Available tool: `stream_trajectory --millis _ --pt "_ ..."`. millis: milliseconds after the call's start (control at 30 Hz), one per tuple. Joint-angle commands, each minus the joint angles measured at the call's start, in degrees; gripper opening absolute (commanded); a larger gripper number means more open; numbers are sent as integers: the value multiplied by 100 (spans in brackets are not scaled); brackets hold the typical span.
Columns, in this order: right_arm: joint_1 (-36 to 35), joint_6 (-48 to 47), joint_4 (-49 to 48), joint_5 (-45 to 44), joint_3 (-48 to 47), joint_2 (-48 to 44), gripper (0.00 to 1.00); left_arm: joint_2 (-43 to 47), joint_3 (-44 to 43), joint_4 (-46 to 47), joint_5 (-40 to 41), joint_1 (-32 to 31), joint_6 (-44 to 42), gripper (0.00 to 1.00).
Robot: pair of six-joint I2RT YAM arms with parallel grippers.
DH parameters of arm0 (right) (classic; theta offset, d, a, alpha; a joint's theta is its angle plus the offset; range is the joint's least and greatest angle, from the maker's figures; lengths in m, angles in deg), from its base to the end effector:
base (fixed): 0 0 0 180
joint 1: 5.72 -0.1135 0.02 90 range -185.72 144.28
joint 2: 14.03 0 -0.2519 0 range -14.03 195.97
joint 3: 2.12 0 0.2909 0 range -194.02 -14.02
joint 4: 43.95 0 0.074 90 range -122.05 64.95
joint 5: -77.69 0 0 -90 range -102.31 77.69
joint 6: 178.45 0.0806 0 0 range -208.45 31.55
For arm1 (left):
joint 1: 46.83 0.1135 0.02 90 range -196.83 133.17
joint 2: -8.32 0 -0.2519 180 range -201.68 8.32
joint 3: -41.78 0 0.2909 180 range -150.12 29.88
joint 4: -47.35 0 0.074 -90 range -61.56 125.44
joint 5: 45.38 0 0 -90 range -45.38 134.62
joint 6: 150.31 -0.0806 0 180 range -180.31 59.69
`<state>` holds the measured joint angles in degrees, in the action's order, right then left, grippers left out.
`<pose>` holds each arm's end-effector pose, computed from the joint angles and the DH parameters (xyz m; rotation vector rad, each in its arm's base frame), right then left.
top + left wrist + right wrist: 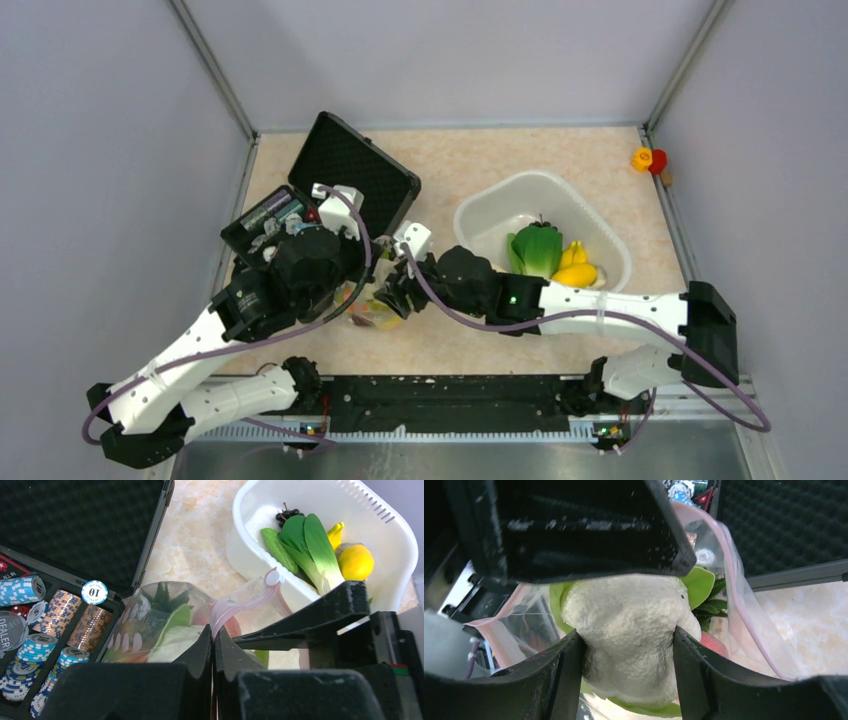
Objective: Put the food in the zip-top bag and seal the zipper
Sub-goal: Place the fake vegetable in the zipper food storage bag.
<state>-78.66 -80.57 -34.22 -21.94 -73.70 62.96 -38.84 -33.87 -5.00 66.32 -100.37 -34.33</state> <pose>0.1305 0.3794 0.2914 -0.9233 1.6766 0.8252 0.1669 -0.1758 0.3767 0.2316 1.9812 -0.5327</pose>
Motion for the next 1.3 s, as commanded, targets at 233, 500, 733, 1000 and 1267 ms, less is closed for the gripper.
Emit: stream_trajectory --millis 233,500,733,1000,1267 --pt "-97 -59 -3018 -835 861 -340 38 169 -235 456 -239 10 29 0" --pt "-97 -630 -1159 320 -275 910 50 172 -165 592 -297 10 38 0" --pt "-87 -456 -1585 -311 184 186 71 348 -115 458 -65 10 48 0" --pt "-88 -113 -1797 340 666 -920 80 364 -114 439 85 10 30 1" --pt "-88 11 -1269 327 572 -1043 49 316 -145 437 33 10 63 0"
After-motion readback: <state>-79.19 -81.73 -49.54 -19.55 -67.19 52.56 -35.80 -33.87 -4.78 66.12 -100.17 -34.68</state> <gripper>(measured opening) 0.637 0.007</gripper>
